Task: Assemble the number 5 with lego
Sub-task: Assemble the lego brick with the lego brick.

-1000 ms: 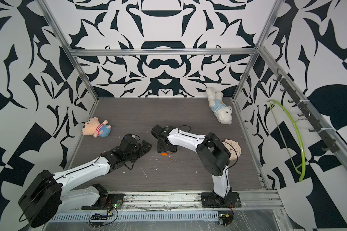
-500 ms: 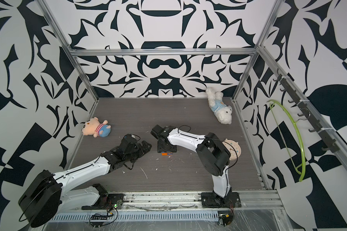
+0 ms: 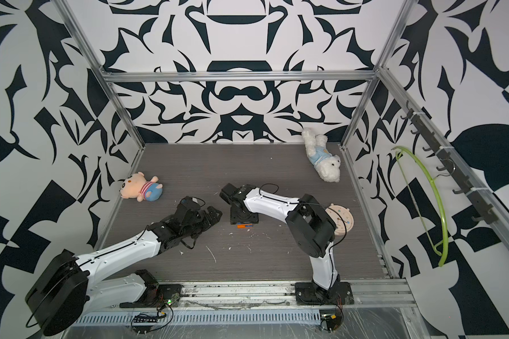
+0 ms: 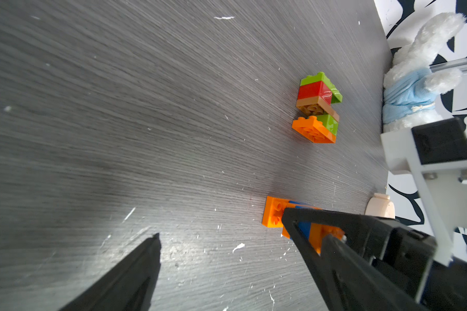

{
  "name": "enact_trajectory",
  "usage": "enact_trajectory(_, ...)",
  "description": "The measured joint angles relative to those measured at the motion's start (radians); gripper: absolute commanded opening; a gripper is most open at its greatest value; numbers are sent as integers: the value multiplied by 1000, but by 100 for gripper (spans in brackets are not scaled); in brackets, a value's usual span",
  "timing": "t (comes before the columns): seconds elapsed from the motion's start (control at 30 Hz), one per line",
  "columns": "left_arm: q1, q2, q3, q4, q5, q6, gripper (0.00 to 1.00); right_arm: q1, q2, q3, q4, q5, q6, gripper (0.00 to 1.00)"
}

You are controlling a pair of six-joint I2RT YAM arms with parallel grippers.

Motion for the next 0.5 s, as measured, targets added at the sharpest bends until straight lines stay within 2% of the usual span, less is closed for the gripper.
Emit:
enact_trajectory(0.27,0,-3,0,-2,-2,1,99,1,-1,0,2,-6,1,78)
enact_trajectory(0.5,0,-17,0,-8,-10,6,99,0,-48,-20,2,-13,-5,85)
